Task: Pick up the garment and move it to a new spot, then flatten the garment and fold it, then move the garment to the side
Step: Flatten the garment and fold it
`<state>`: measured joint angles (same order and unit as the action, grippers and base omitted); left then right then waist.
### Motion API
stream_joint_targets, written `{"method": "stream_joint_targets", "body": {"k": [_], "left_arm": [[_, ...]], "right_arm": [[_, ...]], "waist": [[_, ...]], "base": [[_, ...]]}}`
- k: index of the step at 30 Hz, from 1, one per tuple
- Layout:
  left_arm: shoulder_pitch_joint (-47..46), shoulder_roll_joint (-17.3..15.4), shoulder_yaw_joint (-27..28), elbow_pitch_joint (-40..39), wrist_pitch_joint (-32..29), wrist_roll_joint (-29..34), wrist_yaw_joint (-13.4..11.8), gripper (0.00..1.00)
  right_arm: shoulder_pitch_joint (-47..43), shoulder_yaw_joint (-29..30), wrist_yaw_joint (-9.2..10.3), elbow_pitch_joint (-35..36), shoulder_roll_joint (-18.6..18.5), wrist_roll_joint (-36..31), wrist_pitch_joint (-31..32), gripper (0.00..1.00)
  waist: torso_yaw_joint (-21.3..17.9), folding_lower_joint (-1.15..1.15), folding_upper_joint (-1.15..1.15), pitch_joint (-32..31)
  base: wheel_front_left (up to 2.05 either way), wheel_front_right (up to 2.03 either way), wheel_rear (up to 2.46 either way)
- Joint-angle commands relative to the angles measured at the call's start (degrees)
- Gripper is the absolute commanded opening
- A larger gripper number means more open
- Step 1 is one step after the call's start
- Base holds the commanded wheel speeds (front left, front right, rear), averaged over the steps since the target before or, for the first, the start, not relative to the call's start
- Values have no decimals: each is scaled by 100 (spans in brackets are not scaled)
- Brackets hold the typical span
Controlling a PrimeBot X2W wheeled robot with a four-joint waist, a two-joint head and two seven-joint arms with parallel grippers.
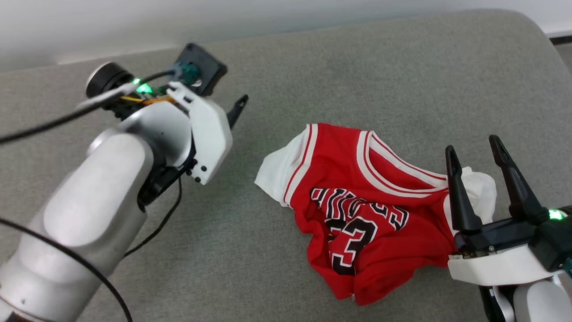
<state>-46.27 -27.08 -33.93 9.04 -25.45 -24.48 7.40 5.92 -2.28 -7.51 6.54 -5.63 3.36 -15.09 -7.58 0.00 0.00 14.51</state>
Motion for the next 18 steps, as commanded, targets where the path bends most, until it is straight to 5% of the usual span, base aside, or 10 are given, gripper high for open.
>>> {"method": "stream_joint_targets", "body": {"k": [1, 11, 18], "left_arm": [[-335, -134, -350, -32, -368, -347, -2, 100], [-1763, -542, -2239, 24, -2331, -1964, -2, 100], [-2310, -637, -3338, 142, -2882, -2688, -1, 100]], "right_arm": [[119, -35, 4, 46, 28, -55, -10, 100], [435, -229, 4, 73, 72, -165, -11, 100], [629, -322, 4, 44, 131, -179, -11, 100]], "waist": [[-111, 0, 0, 188], [-325, 0, 0, 693], [-463, 0, 0, 975]], "base": [[0, 0, 0], [0, 0, 0], [0, 0, 0]]}}
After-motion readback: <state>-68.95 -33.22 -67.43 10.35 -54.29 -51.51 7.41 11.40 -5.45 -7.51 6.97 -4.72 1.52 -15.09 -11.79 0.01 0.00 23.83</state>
